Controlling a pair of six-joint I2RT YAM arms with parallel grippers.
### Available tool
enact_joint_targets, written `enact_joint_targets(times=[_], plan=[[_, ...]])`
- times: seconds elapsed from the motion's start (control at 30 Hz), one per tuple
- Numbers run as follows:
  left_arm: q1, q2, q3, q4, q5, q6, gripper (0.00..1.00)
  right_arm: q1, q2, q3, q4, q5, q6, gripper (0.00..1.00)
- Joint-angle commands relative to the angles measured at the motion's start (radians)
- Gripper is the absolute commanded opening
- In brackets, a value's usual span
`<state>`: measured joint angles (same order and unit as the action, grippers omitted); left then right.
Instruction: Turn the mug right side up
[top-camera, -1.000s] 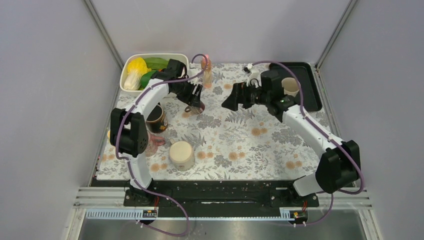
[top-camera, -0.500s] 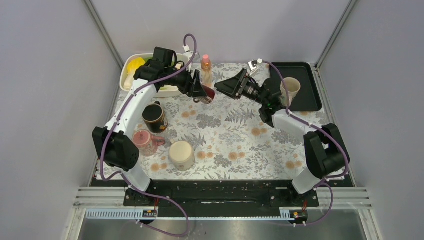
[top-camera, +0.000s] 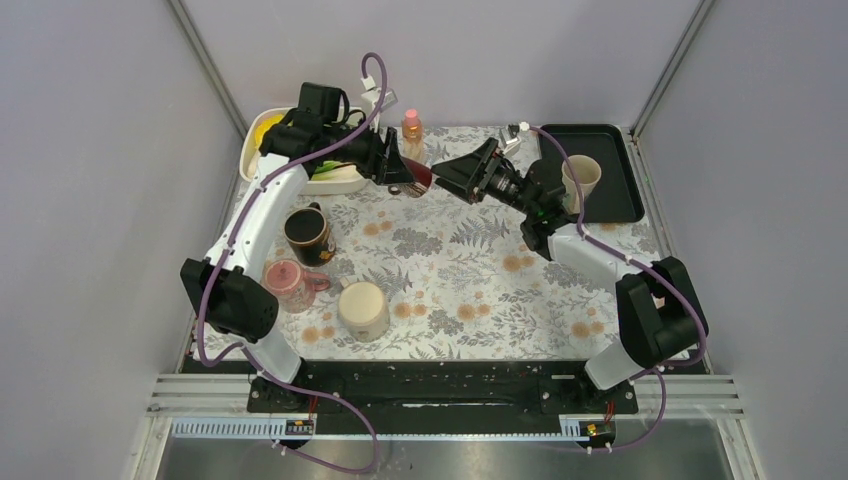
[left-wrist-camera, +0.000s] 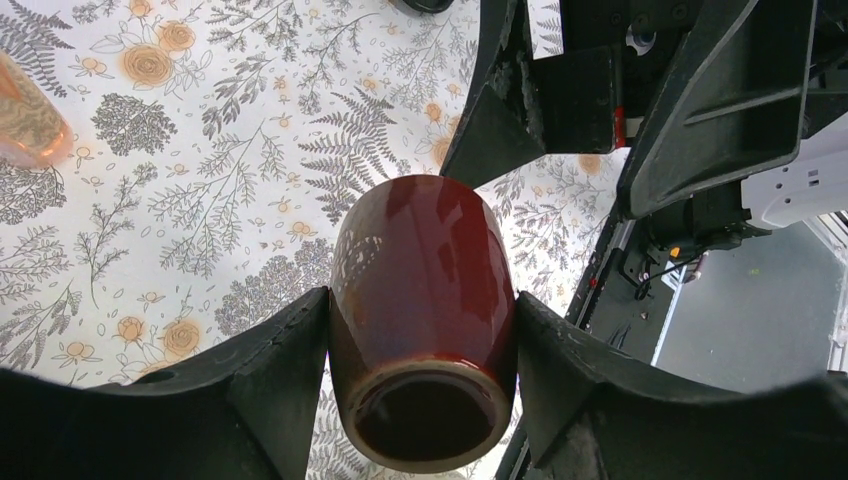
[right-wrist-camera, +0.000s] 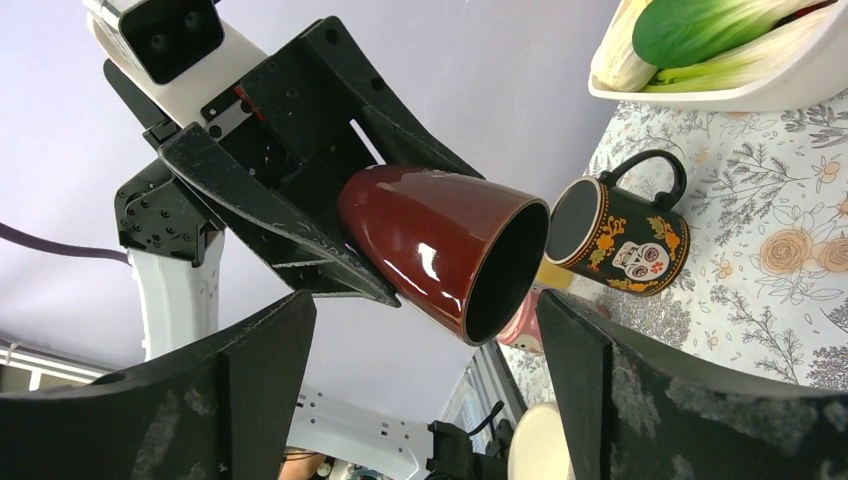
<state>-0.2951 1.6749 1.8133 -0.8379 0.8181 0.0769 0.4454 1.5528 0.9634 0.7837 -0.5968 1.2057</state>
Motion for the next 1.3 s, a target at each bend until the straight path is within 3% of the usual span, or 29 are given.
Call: enact_joint_targets(times=[0.0, 0.17, 0.3, 0.5, 0.63, 0.67, 0.7, 0.73, 0.77, 0.8, 0.83, 0.9, 0.97, 1.07, 1.13, 1.27], plan=[[0.001, -0.035, 0.056, 0.036, 0.032, -0.002, 0.00, 0.011, -0.036, -0.007, 0.009, 0.027, -0.015, 0.91], [-0.015, -0.029, 0.069, 0.037, 0.061, -0.015, 0.00, 0.037, 0.027, 0.016, 0.198, -0.013, 0.149, 0.85], [-0.059, -0.055, 0.043, 0.034, 0.051, 0.021, 0.00, 0.062, 0.058, 0.056, 0.324, -0.024, 0.241, 0.72], [-0.070, -0.080, 0.003, 0.034, 0.104, 0.045, 0.00, 0.062, 0.087, 0.061, 0.490, 0.016, 0.367, 0.36], [-0.068, -0.095, -0.027, 0.026, 0.137, 0.074, 0.00, 0.059, 0.089, 0.043, 0.506, 0.039, 0.396, 0.01], [-0.066, -0.098, -0.029, 0.013, 0.141, 0.098, 0.00, 0.054, 0.078, 0.040, 0.489, 0.035, 0.383, 0.00], [-0.062, -0.100, -0.030, -0.004, 0.144, 0.132, 0.07, 0.048, 0.068, 0.037, 0.469, 0.029, 0.367, 0.00], [-0.054, -0.104, -0.035, -0.016, 0.145, 0.144, 0.34, 0.041, 0.053, 0.036, 0.438, 0.019, 0.339, 0.00], [-0.040, -0.110, -0.042, -0.018, 0.145, 0.145, 0.62, 0.030, 0.038, 0.035, 0.397, 0.007, 0.306, 0.00], [-0.025, -0.115, -0.049, -0.019, 0.143, 0.144, 0.83, 0.017, 0.010, 0.034, 0.339, -0.006, 0.251, 0.00], [-0.010, -0.121, -0.054, -0.017, 0.127, 0.138, 0.97, 0.002, -0.020, 0.040, 0.259, -0.021, 0.175, 0.00], [0.019, -0.130, -0.061, -0.005, 0.047, 0.125, 0.99, -0.030, -0.086, 0.098, -0.037, -0.060, -0.065, 0.00], [0.040, -0.143, -0.066, -0.006, -0.074, 0.139, 0.99, -0.053, -0.143, 0.219, -0.469, -0.028, -0.403, 0.00], [0.047, -0.163, -0.089, -0.005, -0.231, 0.169, 0.99, -0.087, -0.180, 0.426, -0.989, 0.217, -0.811, 0.00], [0.047, -0.176, -0.125, -0.002, -0.286, 0.184, 0.99, -0.142, -0.173, 0.538, -1.192, 0.360, -0.943, 0.00], [0.047, -0.183, -0.188, -0.002, -0.317, 0.209, 0.99, -0.294, -0.078, 0.740, -1.409, 0.661, -1.108, 0.00]])
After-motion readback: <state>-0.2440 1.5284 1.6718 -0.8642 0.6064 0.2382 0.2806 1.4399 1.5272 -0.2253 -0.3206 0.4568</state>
